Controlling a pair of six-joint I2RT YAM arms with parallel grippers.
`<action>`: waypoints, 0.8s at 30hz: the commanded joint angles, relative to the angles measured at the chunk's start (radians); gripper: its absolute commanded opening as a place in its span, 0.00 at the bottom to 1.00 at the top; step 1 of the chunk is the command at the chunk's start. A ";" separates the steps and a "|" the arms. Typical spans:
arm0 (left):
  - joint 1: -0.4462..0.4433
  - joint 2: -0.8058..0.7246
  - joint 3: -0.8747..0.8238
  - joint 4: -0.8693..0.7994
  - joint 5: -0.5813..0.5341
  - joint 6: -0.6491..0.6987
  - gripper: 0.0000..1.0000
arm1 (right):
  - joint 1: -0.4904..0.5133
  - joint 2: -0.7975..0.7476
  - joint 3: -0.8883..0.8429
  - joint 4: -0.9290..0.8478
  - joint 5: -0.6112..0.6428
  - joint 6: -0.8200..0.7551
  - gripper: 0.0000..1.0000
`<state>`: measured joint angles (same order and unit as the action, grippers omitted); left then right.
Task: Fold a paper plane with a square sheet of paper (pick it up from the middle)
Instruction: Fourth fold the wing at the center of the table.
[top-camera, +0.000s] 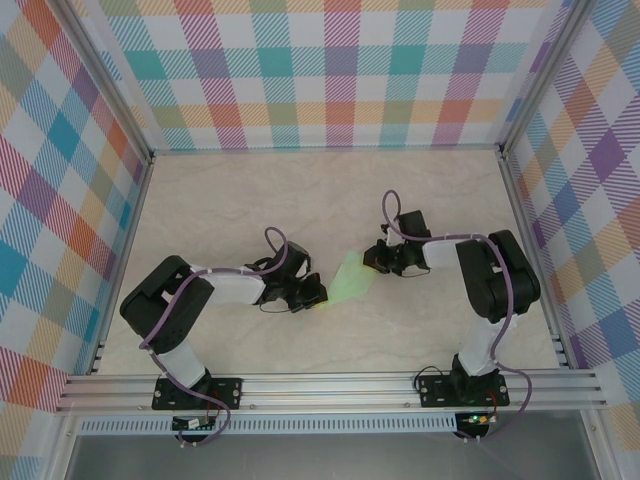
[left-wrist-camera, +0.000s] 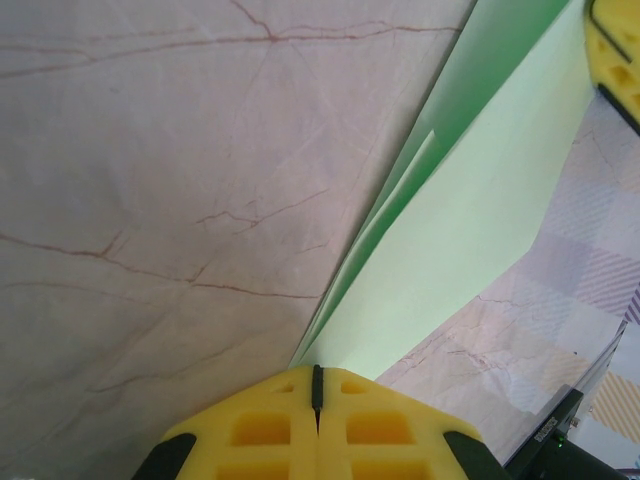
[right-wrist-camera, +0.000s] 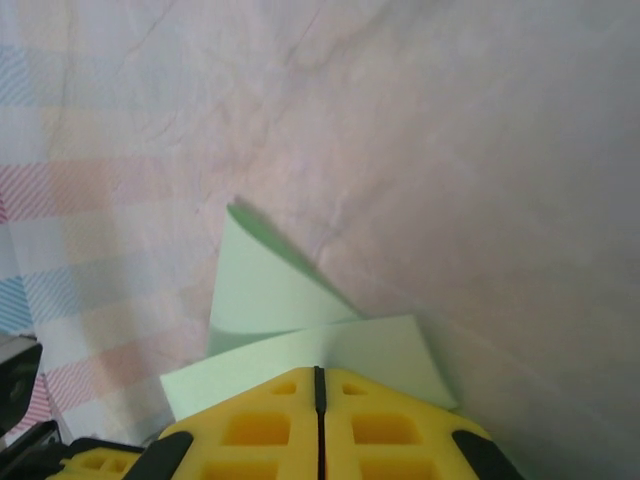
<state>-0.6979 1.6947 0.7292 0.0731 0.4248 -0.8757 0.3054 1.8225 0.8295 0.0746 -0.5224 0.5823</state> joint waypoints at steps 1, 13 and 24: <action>0.003 0.012 -0.042 -0.195 -0.064 -0.006 0.00 | -0.013 -0.040 0.013 -0.007 0.055 -0.019 0.08; 0.003 0.021 -0.028 -0.206 -0.072 -0.011 0.00 | 0.303 -0.139 -0.051 -0.034 0.094 0.056 0.08; 0.003 0.026 -0.032 -0.210 -0.069 -0.010 0.00 | 0.311 -0.017 0.017 -0.086 0.142 0.049 0.07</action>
<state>-0.6979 1.6947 0.7364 0.0525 0.4221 -0.8757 0.6224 1.7779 0.8116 0.0334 -0.4377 0.6395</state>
